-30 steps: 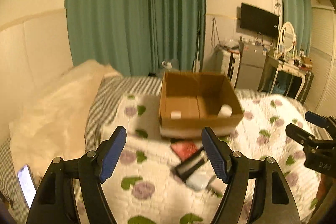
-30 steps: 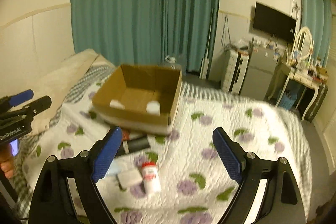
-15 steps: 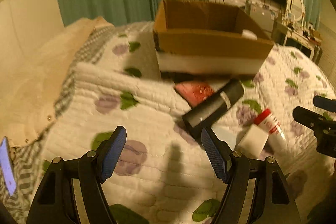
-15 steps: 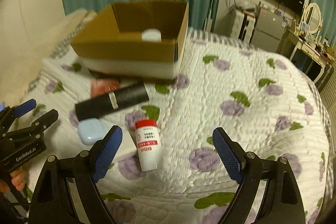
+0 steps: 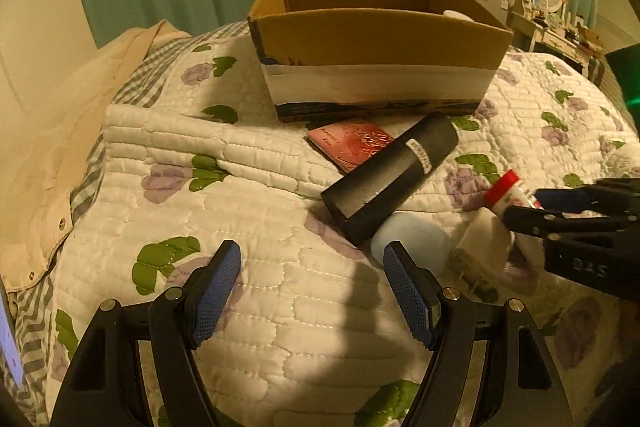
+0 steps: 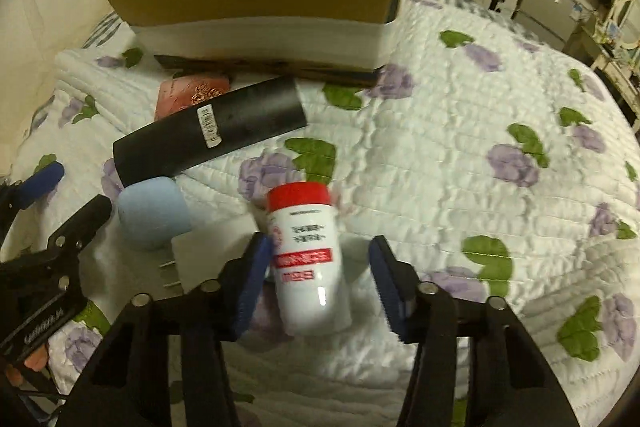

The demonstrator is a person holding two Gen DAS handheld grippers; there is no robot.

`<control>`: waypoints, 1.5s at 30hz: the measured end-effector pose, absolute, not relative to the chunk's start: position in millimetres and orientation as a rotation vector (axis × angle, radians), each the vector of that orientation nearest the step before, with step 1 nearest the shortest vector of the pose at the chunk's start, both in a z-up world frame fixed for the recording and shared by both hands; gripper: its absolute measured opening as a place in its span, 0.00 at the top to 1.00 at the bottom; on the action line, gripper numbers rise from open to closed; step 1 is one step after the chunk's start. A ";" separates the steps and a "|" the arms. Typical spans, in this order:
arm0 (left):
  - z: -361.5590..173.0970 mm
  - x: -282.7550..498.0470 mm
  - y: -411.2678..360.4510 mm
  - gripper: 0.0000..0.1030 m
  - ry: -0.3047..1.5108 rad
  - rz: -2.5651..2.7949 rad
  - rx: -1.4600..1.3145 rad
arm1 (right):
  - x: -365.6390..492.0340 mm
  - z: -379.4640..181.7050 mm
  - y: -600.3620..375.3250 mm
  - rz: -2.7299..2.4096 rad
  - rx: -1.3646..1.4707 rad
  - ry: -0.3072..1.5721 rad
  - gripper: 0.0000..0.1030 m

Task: Organize rigid objects
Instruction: 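Grasp the red-capped bottle with the right tool while the left tool grasps a white charger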

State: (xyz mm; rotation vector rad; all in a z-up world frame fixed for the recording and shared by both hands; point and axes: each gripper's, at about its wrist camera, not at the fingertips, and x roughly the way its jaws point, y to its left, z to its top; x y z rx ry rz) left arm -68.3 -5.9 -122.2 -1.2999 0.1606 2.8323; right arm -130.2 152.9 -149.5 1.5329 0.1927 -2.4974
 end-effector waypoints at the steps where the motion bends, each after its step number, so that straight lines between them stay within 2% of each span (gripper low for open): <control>1: -120.5 -66.6 -5.4 0.26 0.153 2.826 -1.297 | -130.7 -149.6 152.2 -2.486 1.525 0.184 0.64; 5: -114.2 -63.9 -0.3 0.26 0.117 2.794 -1.283 | -126.9 -141.8 151.9 -2.520 1.467 0.193 0.65; 9: -104.9 -66.4 15.5 0.26 0.159 2.770 -1.244 | -118.9 -113.2 169.9 -2.601 1.369 0.085 0.66; 14: -94.3 -81.5 41.5 0.28 0.158 2.702 -1.190 | -107.2 -92.2 194.1 -2.660 1.338 0.040 0.66; 25: -139.2 -87.5 99.9 0.28 0.366 2.450 -1.276 | -96.4 -94.6 216.4 -2.641 1.340 -0.057 0.66; 29: -154.2 -96.6 102.1 0.50 0.382 2.410 -1.336 | -96.6 -97.5 219.3 -2.637 1.348 -0.065 0.66; 38: -131.8 -89.9 88.2 0.58 0.332 2.487 -1.297 | -93.3 -93.5 213.8 -2.661 1.329 -0.019 0.66; 45: -85.8 -86.3 59.6 0.60 0.266 2.650 -1.205 | -84.7 -64.6 205.2 -2.712 1.235 0.034 0.66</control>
